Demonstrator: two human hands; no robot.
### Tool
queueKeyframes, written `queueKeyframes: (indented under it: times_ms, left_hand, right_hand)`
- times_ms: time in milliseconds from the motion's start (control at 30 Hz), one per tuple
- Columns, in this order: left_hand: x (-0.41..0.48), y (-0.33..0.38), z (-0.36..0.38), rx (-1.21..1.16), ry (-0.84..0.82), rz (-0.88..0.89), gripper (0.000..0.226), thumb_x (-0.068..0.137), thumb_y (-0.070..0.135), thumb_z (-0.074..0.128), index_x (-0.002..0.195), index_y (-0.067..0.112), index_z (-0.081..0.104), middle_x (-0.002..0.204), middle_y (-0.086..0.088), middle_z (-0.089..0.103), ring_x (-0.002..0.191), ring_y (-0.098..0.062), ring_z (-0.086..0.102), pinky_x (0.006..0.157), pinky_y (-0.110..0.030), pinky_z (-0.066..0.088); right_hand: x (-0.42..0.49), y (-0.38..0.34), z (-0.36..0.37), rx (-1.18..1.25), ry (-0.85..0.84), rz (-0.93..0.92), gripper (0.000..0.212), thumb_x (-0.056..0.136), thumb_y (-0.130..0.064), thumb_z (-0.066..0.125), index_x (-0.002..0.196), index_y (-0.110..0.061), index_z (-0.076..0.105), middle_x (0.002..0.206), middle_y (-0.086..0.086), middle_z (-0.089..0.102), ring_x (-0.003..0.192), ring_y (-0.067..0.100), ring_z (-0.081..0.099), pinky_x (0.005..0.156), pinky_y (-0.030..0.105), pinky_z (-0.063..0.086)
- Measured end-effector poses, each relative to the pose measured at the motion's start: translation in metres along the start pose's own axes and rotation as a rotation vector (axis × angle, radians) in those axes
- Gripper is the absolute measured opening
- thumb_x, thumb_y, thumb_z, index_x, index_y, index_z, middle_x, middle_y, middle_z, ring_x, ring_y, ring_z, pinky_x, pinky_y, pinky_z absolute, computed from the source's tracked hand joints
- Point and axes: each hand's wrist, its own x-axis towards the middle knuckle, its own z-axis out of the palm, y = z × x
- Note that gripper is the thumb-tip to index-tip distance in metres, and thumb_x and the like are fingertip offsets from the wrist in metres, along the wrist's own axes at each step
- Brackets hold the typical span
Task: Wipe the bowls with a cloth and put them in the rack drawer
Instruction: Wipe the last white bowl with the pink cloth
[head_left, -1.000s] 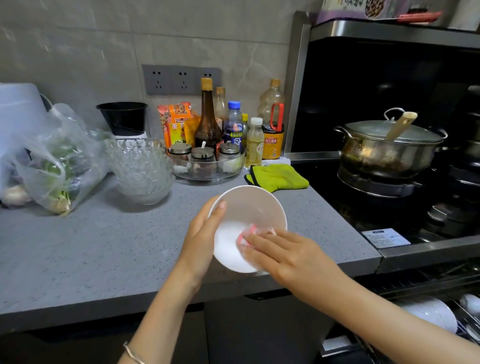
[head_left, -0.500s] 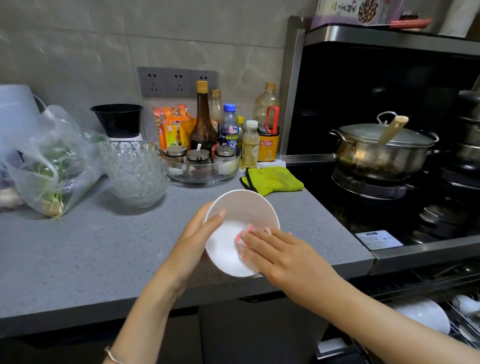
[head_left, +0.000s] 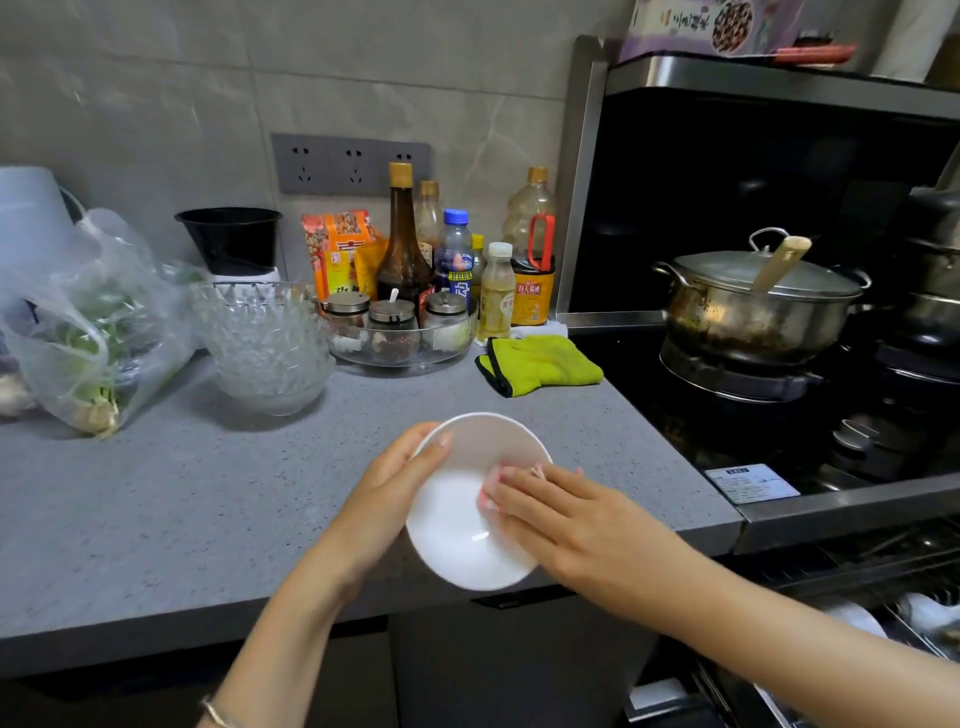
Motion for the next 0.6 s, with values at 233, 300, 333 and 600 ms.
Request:
queueKeyframes:
  times_ms: [233,300,333,600]
  left_hand:
    - [0.008,-0.01,-0.001,0.04,-0.399,-0.303,0.042,0.086,0.049,0.055,0.122,0.03,0.064,0.124,-0.006,0.066,0.118,-0.027,0.06,0.108,-0.051,0.039]
    - [0.008,-0.009,0.0,0.046,-0.415,-0.324,0.048,0.08,0.055,0.057,0.121,0.031,0.064,0.124,-0.007,0.065,0.119,-0.031,0.059,0.108,-0.056,0.036]
    - [0.007,-0.007,0.001,0.04,-0.403,-0.326,0.051,0.077,0.057,0.059,0.12,0.03,0.065,0.123,-0.01,0.066,0.119,-0.033,0.059,0.108,-0.058,0.036]
    - [0.004,-0.001,0.006,-0.041,-0.072,-0.211,0.028,0.095,0.038,0.05,0.113,0.021,0.064,0.109,-0.013,0.071,0.096,-0.028,0.067,0.095,-0.047,0.048]
  right_hand:
    - [-0.016,0.009,0.003,-0.209,-0.081,-0.186,0.048,0.092,-0.009,0.03,0.138,-0.006,0.045,0.143,0.008,0.049,0.134,0.025,0.044,0.115,0.046,0.012]
    - [-0.018,0.001,0.006,-0.198,-0.059,-0.135,0.045,0.097,-0.004,0.026,0.139,-0.004,0.039,0.144,0.009,0.047,0.134,0.025,0.044,0.114,0.046,0.015]
    - [-0.019,-0.002,0.009,-0.182,-0.048,-0.101,0.044,0.098,-0.002,0.023,0.139,-0.004,0.037,0.145,0.01,0.047,0.134,0.025,0.044,0.113,0.046,0.018]
    - [0.006,-0.036,-0.023,0.374,-0.037,0.293,0.042,0.074,-0.02,0.053,0.111,-0.018,0.071,0.118,-0.004,0.069,0.102,0.008,0.066,0.082,0.02,0.047]
